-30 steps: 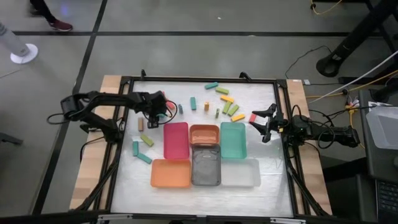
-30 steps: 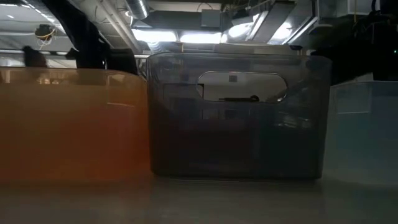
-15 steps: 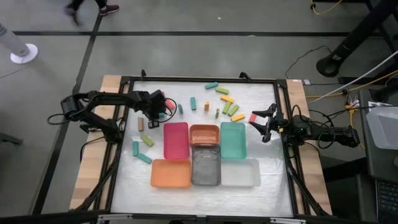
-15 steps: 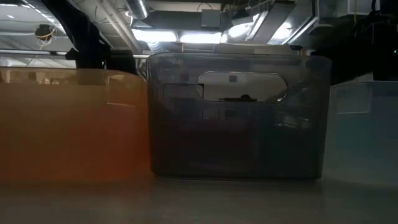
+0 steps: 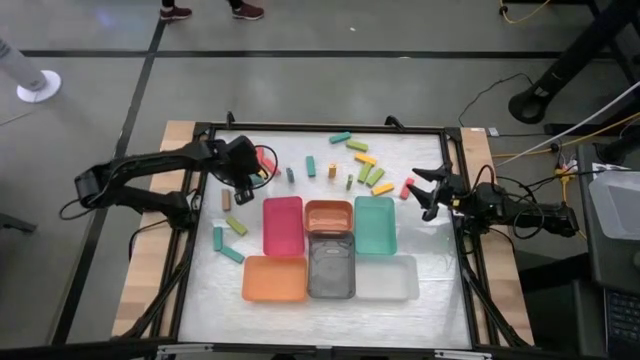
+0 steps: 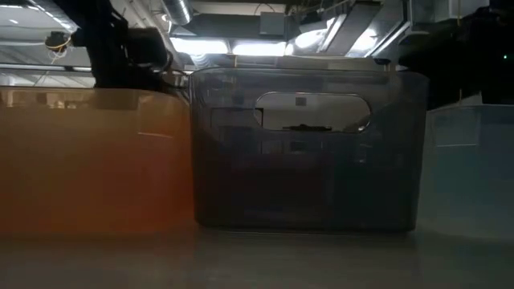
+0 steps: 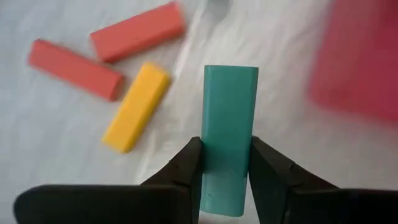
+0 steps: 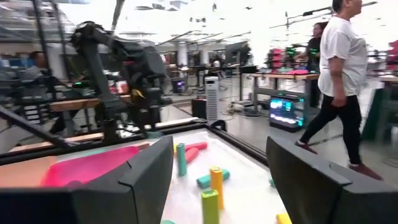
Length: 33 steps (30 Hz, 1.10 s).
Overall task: Sort blocks
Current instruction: Put the blue block into the pink bin
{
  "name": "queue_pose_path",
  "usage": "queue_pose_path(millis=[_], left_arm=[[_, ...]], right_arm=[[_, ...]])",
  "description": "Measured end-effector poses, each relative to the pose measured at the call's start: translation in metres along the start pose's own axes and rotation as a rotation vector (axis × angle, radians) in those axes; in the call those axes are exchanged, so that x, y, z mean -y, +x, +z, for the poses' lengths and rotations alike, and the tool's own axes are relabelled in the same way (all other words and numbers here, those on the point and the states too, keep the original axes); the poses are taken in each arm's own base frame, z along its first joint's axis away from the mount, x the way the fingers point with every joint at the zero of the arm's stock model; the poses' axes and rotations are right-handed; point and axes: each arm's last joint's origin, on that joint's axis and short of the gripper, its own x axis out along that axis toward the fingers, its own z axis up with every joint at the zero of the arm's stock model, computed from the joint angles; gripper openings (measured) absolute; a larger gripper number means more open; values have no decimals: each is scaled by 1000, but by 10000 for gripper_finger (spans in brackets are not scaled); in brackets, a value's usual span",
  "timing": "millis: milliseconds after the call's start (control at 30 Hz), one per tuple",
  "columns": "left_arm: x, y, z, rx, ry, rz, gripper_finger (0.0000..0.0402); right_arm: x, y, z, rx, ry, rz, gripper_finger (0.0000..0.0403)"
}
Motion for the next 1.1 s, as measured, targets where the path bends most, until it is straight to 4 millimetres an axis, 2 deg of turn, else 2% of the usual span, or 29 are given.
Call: queue_pose_path(millis=[133, 267, 500, 700, 867, 1100], left_arm=[[8, -15, 6, 149, -88, -138, 82], [22, -21, 16, 257, -113, -267, 85], [61, -16, 30, 328, 36, -382, 90], [88, -7, 33, 324, 149, -438, 102], [101, 4, 32, 277, 185, -454, 116], [104, 21, 33, 222, 99, -319, 137]], right_arm=[[3, 0, 1, 5, 3, -92, 257], [6, -1, 1, 7, 5, -205, 257], [9, -1, 4, 35, 46, -305, 257], [11, -2, 10, 62, 71, -381, 257], [10, 0, 31, 62, 70, -375, 256], [7, 11, 64, -110, 83, -458, 256]])
